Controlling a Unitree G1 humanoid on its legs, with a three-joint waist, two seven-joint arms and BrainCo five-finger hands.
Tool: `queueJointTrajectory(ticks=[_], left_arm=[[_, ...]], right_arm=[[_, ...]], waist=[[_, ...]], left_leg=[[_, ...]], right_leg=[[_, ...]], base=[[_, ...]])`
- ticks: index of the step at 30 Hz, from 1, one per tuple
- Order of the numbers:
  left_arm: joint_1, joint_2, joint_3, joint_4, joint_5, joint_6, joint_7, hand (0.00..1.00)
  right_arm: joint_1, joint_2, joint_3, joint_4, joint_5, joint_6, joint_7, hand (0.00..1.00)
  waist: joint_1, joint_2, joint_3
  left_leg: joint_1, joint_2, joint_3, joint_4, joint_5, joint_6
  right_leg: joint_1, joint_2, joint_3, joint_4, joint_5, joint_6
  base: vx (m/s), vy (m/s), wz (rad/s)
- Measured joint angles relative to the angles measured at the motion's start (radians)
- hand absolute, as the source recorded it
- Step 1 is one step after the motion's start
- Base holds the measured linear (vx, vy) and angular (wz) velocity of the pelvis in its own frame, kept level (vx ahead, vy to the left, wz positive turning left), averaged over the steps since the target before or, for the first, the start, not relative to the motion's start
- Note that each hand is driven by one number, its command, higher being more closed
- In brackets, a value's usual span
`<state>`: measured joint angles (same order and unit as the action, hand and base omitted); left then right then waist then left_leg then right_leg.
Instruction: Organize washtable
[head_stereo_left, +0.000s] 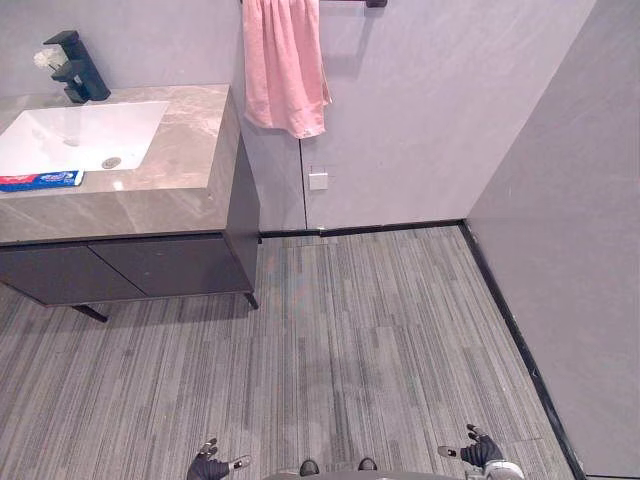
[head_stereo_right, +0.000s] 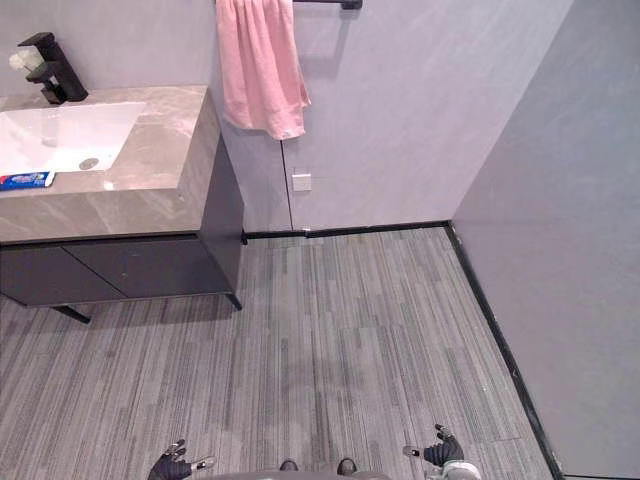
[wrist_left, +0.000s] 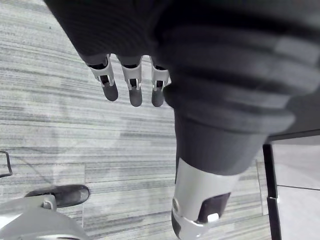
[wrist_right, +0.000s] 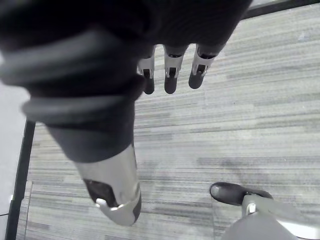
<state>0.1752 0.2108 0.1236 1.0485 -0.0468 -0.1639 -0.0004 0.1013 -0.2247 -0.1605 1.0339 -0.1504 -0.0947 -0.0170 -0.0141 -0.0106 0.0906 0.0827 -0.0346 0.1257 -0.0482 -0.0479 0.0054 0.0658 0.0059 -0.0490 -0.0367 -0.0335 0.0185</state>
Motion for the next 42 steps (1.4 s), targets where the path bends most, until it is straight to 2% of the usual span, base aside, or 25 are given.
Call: queueJointTrajectory(ticks=[9,19,23,28,33,37,39,40,42], left_arm=[[0.001,0.003,0.0,0.0,0.0,0.0,-0.001,0.0],[0.002,0.004,-0.003,0.001,0.02,0.0,-0.002,0.0],[0.003,0.005,-0.003,0.001,0.02,0.0,-0.002,0.0],[0.002,0.006,-0.003,0.001,0.02,0.0,-0.002,0.0],[0.002,0.005,-0.003,0.001,0.02,0.001,-0.001,0.0],[0.0,0.004,-0.008,0.0,0.019,0.001,0.0,0.0],[0.0,0.001,-0.013,0.0,0.019,0.001,0.0,0.0],[-0.001,0.001,-0.016,-0.001,0.018,0.001,0.001,0.0],[-0.001,0.005,-0.034,-0.006,0.018,0.0,0.002,0.0]], right_arm=[[0.005,-0.03,0.003,-0.004,-0.021,0.0,0.001,0.0],[0.006,-0.033,0.018,-0.004,-0.031,0.001,0.001,0.0],[0.007,-0.033,0.02,-0.004,-0.031,0.002,0.001,0.0],[0.006,-0.033,0.02,-0.004,-0.03,0.004,0.0,0.0],[-0.006,-0.024,0.02,-0.003,-0.025,0.008,-0.001,0.0],[-0.019,-0.007,0.019,-0.002,-0.016,0.01,-0.002,0.0],[-0.019,0.003,0.019,-0.002,-0.006,0.016,-0.002,0.0],[-0.019,0.01,0.02,-0.002,0.002,0.016,-0.002,0.0],[-0.023,0.031,0.023,-0.001,0.005,0.017,-0.001,0.0]], waist=[[-0.003,0.005,-0.003],[-0.022,0.011,-0.007],[-0.023,0.022,-0.019],[-0.024,0.02,-0.021],[-0.021,0.02,-0.021],[-0.022,0.02,-0.019],[-0.015,0.026,-0.01],[-0.015,0.027,-0.003],[-0.016,0.025,0.024]], left_leg=[[-0.007,0.001,0.001,0.019,-0.012,-0.006],[-0.012,0.004,0.01,0.026,-0.015,-0.003],[-0.024,0.01,0.023,0.031,-0.025,0.003],[-0.035,0.016,0.036,0.034,-0.035,-0.002],[-0.087,0.027,0.067,0.11,-0.088,0.006],[-0.115,0.033,0.083,0.178,-0.141,0.015],[-0.106,0.036,0.095,0.217,-0.177,0.023],[-0.095,0.036,0.097,0.228,-0.186,0.03],[-0.051,0.031,0.095,0.236,-0.207,0.049]], right_leg=[[0.0,-0.001,0.0,0.0,-0.001,0.001],[-0.003,0.001,0.002,0.002,-0.001,0.0],[-0.02,0.006,0.023,0.006,-0.001,0.001],[-0.036,0.012,0.03,0.006,-0.001,0.001],[-0.07,0.016,0.055,0.021,-0.009,0.011],[-0.139,0.013,0.053,0.172,-0.089,0.026],[-0.222,0.004,0.031,0.383,-0.147,0.069],[-0.261,-0.005,0.011,0.49,-0.155,0.082],[-0.343,-0.045,-0.051,0.725,-0.168,0.078]], base=[[0.0,0.0,0.0],[0.0,-0.002,-0.01],[0.01,-0.016,-0.15],[0.03,-0.021,-0.09],[0.06,-0.001,-0.19],[0.08,0.031,-0.16],[0.08,0.063,-0.19],[0.08,0.072,-0.08],[0.09,0.057,0.09]])
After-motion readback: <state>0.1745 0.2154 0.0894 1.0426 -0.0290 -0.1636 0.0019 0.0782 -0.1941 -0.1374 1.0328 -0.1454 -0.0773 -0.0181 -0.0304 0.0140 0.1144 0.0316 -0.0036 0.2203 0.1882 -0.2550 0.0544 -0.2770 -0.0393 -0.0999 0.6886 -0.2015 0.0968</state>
